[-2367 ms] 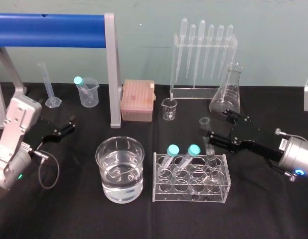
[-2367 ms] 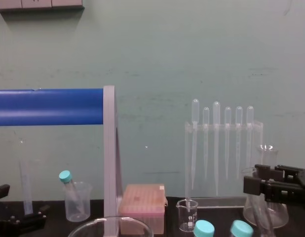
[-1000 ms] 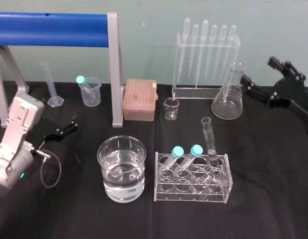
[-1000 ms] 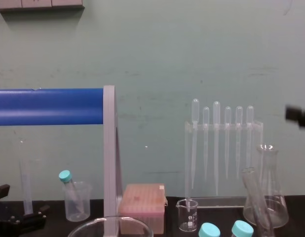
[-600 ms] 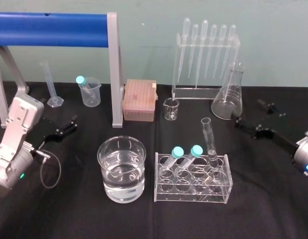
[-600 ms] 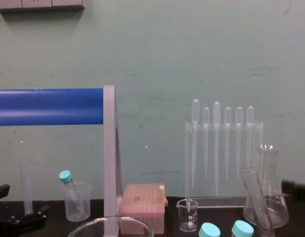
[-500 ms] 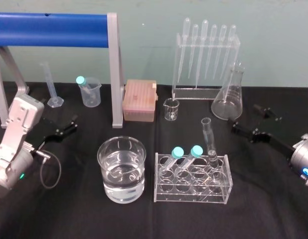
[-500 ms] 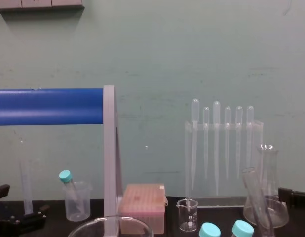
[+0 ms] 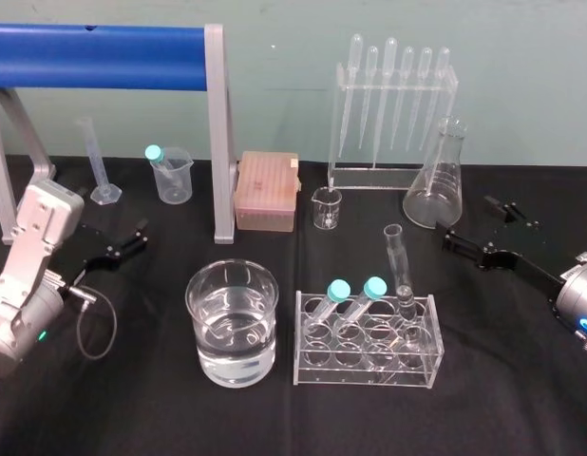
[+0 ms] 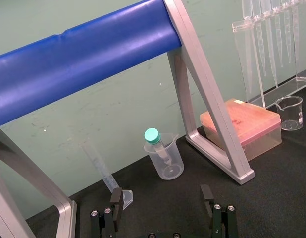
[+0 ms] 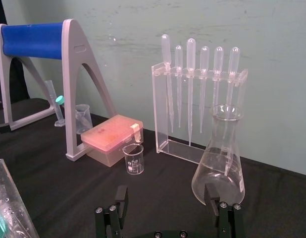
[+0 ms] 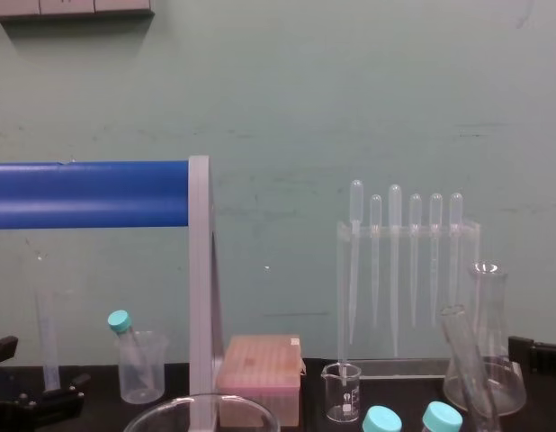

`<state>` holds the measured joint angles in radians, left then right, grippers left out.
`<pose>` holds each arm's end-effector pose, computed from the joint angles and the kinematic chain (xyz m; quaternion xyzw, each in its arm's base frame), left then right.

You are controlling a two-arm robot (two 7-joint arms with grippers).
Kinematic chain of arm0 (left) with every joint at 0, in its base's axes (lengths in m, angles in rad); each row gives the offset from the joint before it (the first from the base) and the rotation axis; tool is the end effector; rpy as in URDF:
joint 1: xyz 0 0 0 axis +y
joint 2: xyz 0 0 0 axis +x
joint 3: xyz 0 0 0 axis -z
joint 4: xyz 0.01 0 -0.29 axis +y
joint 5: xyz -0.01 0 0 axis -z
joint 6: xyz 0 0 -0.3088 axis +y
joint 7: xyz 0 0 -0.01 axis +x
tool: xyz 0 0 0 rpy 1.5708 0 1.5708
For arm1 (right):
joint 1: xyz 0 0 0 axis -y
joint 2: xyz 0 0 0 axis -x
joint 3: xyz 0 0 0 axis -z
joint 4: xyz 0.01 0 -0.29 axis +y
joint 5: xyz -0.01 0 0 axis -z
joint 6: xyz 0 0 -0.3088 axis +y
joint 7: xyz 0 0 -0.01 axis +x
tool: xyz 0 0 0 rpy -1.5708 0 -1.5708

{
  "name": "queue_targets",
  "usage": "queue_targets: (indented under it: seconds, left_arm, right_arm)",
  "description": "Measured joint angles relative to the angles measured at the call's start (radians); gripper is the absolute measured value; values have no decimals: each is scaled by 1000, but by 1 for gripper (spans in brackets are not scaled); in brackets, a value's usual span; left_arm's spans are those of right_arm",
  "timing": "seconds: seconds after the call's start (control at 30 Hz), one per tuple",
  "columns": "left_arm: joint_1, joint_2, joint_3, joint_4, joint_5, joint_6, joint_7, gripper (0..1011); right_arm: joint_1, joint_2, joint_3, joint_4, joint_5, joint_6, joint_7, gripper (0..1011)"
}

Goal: Hold the test tube with one hand and immerse one end into the beaker, then return it to the test tube rack.

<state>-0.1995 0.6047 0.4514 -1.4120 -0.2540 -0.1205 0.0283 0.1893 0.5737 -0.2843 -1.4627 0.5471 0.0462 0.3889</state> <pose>0.3581 0.0827 -0.3023 0.1415 -0.1324 0.5799 0.7913 0.3693 -0.1047 -0.2661 -0.0537 0.0236 -0.4807 0.8749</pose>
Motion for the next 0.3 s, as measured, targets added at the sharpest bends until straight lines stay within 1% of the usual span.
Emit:
queue_targets:
  seconds: [0.3]
  left_arm:
    - [0, 0, 0, 0, 0, 0, 0, 1000]
  right_arm:
    - [-1, 1, 1, -2, 1, -2, 0, 1000]
